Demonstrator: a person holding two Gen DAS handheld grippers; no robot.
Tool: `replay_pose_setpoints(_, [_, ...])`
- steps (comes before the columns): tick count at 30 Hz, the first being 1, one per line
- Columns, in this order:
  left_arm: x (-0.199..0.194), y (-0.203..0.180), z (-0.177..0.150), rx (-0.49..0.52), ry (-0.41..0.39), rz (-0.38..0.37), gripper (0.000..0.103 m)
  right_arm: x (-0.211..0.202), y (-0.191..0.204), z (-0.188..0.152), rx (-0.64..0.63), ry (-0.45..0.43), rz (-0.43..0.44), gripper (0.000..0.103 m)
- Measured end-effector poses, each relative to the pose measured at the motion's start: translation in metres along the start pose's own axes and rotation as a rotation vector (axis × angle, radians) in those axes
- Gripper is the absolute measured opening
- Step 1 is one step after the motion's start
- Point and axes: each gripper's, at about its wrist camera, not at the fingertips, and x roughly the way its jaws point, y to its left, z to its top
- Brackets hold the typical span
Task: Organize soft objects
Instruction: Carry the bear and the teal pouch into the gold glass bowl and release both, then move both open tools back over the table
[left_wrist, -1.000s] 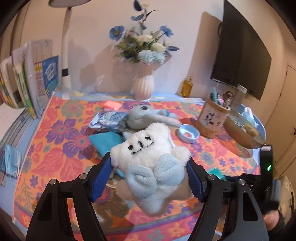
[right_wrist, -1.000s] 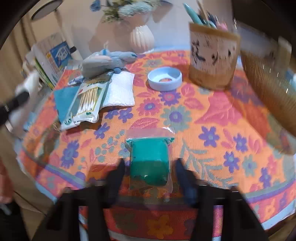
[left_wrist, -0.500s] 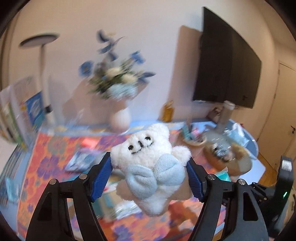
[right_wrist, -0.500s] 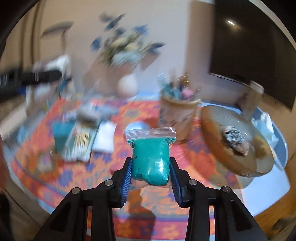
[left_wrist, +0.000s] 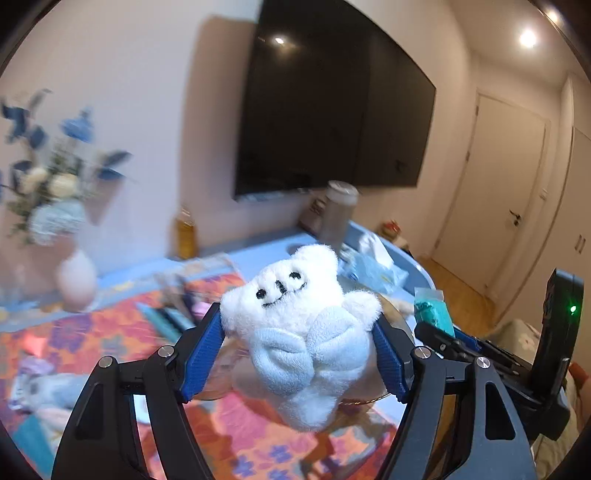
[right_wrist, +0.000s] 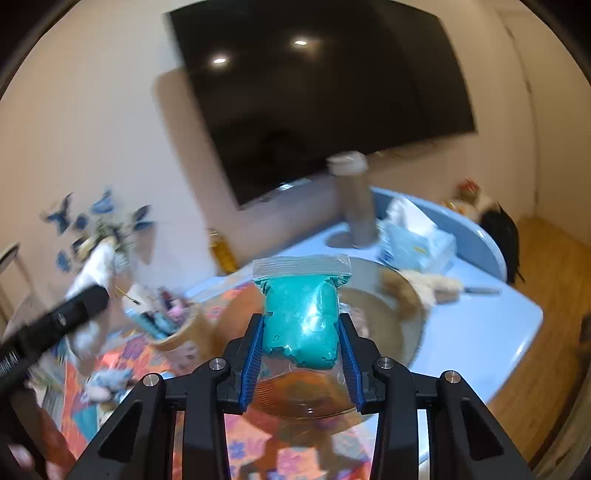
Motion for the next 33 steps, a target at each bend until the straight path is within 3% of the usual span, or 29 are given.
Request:
replay_pose_setpoints(6, [0.054, -0.014, -0.016, 0.024, 0.063, 0.004, 0.073, 0.03, -0.02, -0.007, 0.018, 0.07, -0.067, 0.038])
replay_pose_setpoints(9, [0.07, -0.02, -0.023, 0.046, 0.084, 0.017, 0.081, 0.043, -0.026, -0.015, 0.04, 0.11, -0.075, 0.04])
replay_pose_setpoints(10, [0.073, -0.021, -0.025, 0.055, 0.088, 0.014, 0.088, 0.045, -0.027, -0.018, 0.045, 0.118, -0.077, 0.047])
replay_pose_setpoints(11, [0.074, -0.022, -0.027, 0.066, 0.1, 0.013, 0.09, 0.047, -0.029, -0.02, 0.054, 0.126, -0.08, 0.06])
replay_pose_setpoints(14, [0.07, -0.019, -0.029, 0.069, 0.096, 0.017, 0.091, 0.044, -0.035, -0.022, 0.079, 0.117, -0.072, 0.067])
replay_pose_setpoints(19, [0.042, -0.012, -0.022, 0.03, 0.054, -0.016, 0.091, 0.028, -0.027, -0.021, 0.079, 0.089, -0.058, 0.067])
replay_pose_setpoints(22, [0.019, -0.013, -0.02, 0.051, 0.015, 0.012, 0.091, 0.019, -0.012, -0.02, 0.059, 0.081, -0.036, 0.067])
replay_pose_setpoints(29, [-0.069, 0.01, -0.036, 0.052, -0.104, 0.142, 0.091, -0.002, 0.046, -0.031, -0.007, 0.063, 0.094, 0.069])
replay_pose_setpoints(33, [-0.117, 0.041, -0.054, 0.028, -0.121, 0.281, 0.091, -0.004, 0.104, -0.057, -0.106, 0.099, 0.2, 0.069])
